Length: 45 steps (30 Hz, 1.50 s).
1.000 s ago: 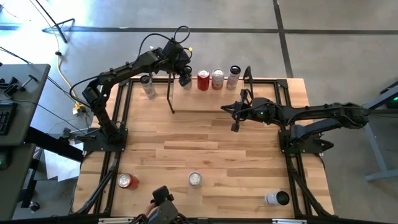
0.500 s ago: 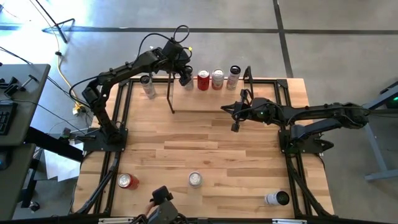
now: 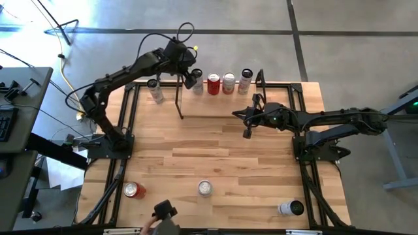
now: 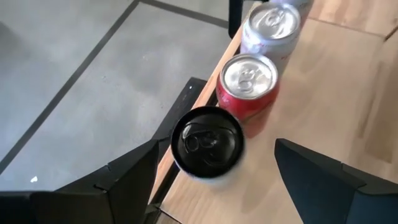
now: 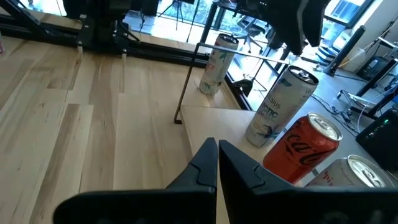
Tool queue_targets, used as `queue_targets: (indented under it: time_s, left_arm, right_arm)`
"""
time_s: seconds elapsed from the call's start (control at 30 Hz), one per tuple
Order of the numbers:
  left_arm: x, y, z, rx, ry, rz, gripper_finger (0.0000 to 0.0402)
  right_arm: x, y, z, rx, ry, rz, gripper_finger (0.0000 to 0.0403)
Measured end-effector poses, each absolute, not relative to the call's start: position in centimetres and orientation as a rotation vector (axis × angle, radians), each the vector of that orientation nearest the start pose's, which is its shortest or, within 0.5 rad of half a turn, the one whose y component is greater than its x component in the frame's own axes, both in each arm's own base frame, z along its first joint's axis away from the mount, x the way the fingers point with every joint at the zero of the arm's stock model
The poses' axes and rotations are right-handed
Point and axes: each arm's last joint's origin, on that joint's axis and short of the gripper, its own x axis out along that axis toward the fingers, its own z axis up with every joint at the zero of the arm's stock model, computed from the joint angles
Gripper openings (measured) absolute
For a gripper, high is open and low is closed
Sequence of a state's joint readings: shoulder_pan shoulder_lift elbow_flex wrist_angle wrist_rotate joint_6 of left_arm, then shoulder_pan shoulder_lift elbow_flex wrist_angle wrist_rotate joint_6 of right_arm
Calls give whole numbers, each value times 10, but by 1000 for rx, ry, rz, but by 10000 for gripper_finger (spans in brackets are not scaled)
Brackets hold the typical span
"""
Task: Place canned beverage on shelf
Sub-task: Put the white and red soda can on the shelf aligned with the other white and red soda can
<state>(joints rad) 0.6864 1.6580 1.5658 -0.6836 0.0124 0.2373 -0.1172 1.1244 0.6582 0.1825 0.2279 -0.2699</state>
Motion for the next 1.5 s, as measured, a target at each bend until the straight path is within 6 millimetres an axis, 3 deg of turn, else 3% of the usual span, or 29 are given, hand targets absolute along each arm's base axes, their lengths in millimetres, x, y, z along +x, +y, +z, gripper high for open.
queue_targets:
  time_s: [0.17, 0.47, 0.93, 1.27, 1.5]
  left_arm:
    - [275, 208, 348, -32, 784, 506, 311]
    - [255, 157, 336, 1, 622, 468, 311]
    - [210, 57, 285, -89, 390, 252, 311]
    - [215, 19, 282, -111, 307, 2, 311]
    - [223, 0, 274, -167, 353, -34, 305]
  right_arm:
    - [241, -35, 258, -281, 334, -302, 0]
    - [241, -35, 258, -274, 334, -303, 0]
    - [242, -35, 259, -273, 320, -305, 0]
    - [242, -35, 259, -229, 312, -313, 0]
    - [241, -35, 258, -229, 328, -310, 0]
